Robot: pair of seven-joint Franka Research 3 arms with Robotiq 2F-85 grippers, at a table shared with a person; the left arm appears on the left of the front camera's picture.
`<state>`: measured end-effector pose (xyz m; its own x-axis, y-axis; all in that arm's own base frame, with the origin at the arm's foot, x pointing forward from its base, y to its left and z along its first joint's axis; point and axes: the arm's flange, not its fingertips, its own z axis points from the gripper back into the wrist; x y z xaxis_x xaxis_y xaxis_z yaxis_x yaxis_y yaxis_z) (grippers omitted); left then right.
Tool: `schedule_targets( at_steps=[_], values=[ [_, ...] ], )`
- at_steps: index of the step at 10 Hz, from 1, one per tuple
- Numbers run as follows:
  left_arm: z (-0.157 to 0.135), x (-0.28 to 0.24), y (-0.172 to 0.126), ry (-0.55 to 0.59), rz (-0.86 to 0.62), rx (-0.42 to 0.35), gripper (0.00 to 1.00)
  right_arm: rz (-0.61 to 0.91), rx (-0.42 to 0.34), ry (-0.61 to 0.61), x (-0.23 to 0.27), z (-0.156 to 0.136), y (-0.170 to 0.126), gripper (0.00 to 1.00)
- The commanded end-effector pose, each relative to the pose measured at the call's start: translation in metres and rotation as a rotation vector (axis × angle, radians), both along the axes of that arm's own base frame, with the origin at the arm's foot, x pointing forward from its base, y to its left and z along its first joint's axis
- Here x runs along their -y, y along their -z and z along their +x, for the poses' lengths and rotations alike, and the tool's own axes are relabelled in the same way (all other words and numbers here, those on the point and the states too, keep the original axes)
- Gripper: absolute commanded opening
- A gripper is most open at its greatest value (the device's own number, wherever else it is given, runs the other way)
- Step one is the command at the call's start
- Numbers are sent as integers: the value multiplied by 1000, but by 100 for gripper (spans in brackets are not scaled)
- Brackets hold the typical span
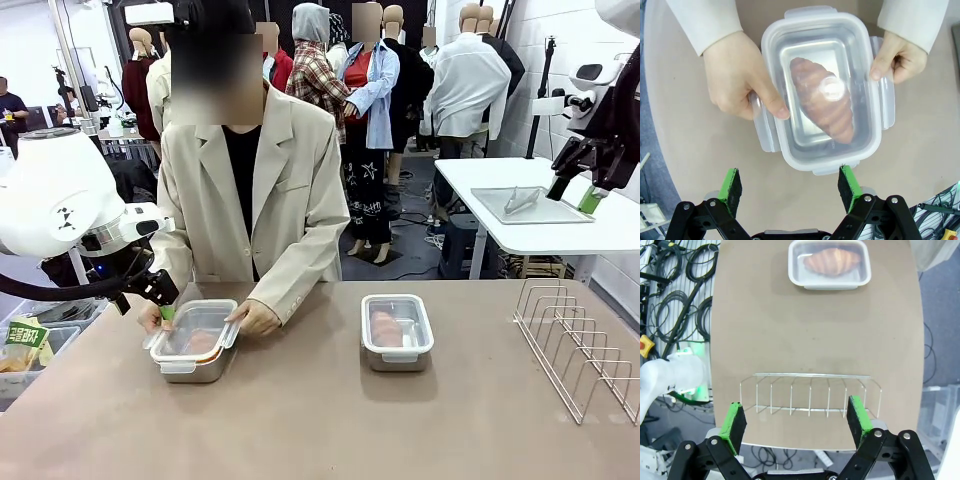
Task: Place the bread in airtight containers.
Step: Release when the human grabs the Airtight Container lid.
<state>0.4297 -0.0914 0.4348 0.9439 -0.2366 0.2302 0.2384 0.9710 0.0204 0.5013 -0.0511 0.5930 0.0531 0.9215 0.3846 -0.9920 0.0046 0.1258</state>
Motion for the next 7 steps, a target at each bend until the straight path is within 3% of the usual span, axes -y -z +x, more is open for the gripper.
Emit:
schedule_targets(
  at_steps=[1,7],
  values=[
    [0,1,0,-17,1,9,100,-1,0,3,-1,0,-1,100],
    [0,1,0,-17,1,9,100,-1,0,3,-1,0,-1,100]
  ],
)
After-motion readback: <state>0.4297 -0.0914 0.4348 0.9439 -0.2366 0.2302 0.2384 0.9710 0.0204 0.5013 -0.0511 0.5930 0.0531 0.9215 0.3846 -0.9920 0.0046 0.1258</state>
